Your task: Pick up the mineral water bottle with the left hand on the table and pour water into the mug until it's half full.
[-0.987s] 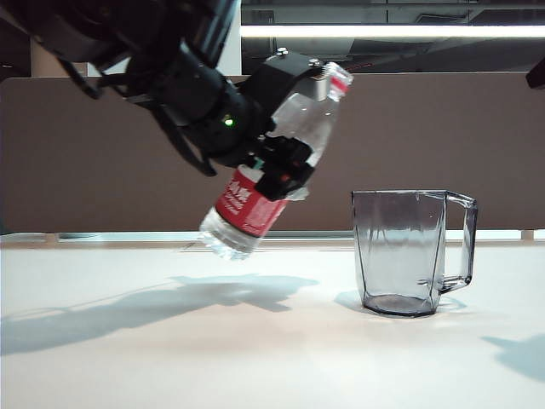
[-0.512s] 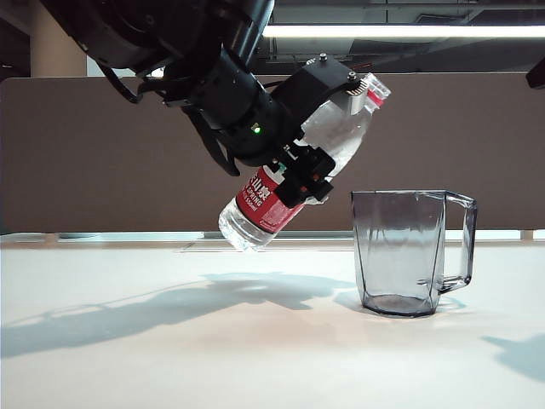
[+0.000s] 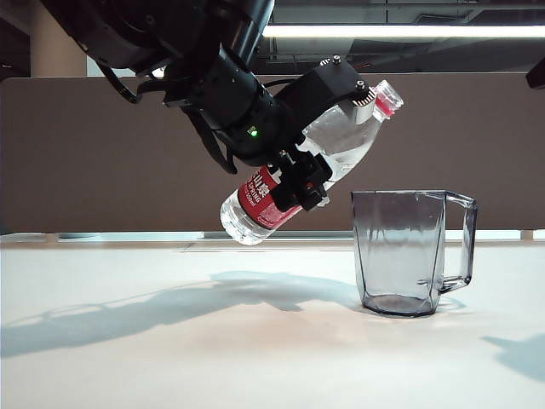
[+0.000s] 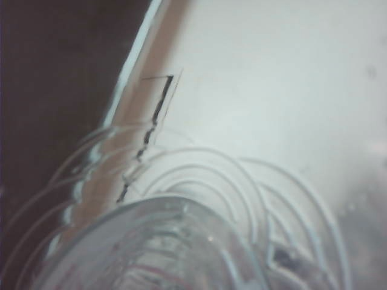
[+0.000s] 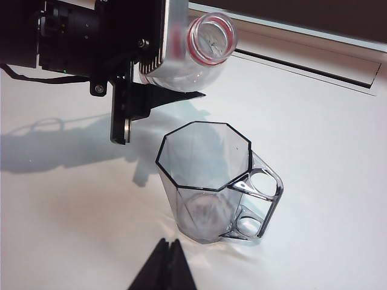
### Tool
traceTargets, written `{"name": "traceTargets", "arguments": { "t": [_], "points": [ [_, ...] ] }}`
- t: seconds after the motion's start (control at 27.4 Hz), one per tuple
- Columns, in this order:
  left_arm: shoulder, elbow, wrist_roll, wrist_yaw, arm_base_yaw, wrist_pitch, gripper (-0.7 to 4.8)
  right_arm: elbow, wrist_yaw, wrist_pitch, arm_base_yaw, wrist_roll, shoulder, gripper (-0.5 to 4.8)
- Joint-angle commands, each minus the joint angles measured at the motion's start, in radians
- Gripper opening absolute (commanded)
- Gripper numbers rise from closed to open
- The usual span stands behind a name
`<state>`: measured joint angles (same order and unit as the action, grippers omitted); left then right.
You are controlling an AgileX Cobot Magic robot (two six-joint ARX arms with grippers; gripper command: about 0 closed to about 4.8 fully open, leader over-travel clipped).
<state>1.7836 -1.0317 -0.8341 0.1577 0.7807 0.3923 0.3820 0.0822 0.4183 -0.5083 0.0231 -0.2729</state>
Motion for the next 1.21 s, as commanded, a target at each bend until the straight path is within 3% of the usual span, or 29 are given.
{"name": "traceTargets", "arguments": {
  "t": [0.04,0.11,0.51,0.73,0.99,1.21],
  "points": [
    [-0.01,-0.009,-0.055,-0.001,0.0,0.057,2.74,0.008,0.003,-0.018,0.0,-0.001,0.002,-0.05],
    [-0.01,-0.009,-0.101,-0.001,0.0,0.057,2.74,0.008,0.003,-0.018,0.0,-0.001,0.002,-0.05],
    [-0.01,-0.008,-0.173,0.005,0.0,0.024,2.74,0.008,0.002,-0.018,0.0,-0.001,0.001,-0.05],
    [-0.01,-0.009,-0.188,0.086,0.0,0.024,2.74,0.008,0.002,-0.018,0.0,-0.001,0.001,-0.05],
    [-0.01,-0.009,-0.297,0.086,0.0,0.024,2.74,0.008,0.003,-0.018,0.0,-0.001,0.001,-0.05],
    [-0.01,-0.009,-0.319,0.093,0.0,0.025,2.74,0.008,0.002,-0.018,0.0,-0.001,0.001,-0.05]
  ]
}}
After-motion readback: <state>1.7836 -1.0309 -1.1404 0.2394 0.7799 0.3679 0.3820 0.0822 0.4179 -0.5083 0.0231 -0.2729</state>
